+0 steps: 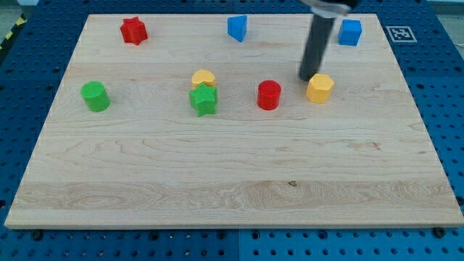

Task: Place the hexagon at the center right of the board

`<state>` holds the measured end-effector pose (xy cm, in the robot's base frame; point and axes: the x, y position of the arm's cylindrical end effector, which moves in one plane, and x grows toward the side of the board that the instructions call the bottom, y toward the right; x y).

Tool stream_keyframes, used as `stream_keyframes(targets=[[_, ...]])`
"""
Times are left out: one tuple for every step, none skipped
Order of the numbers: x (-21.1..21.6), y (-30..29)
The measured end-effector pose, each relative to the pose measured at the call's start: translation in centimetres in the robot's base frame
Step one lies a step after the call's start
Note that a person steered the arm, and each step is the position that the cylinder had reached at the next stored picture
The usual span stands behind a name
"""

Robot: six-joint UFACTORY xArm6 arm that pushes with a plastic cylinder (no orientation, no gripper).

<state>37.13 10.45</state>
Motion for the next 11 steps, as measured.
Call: stream_keyframes(targets=[[1.1, -1.0], [3.3, 3.7], [3.3, 5.4], [3.4, 7.4], [3.4, 7.4], [4.9, 7.7], [5.3, 7.7], [5.3, 7.7], [5.5, 7.7], [5.5, 7.7], [5.7, 8.3]])
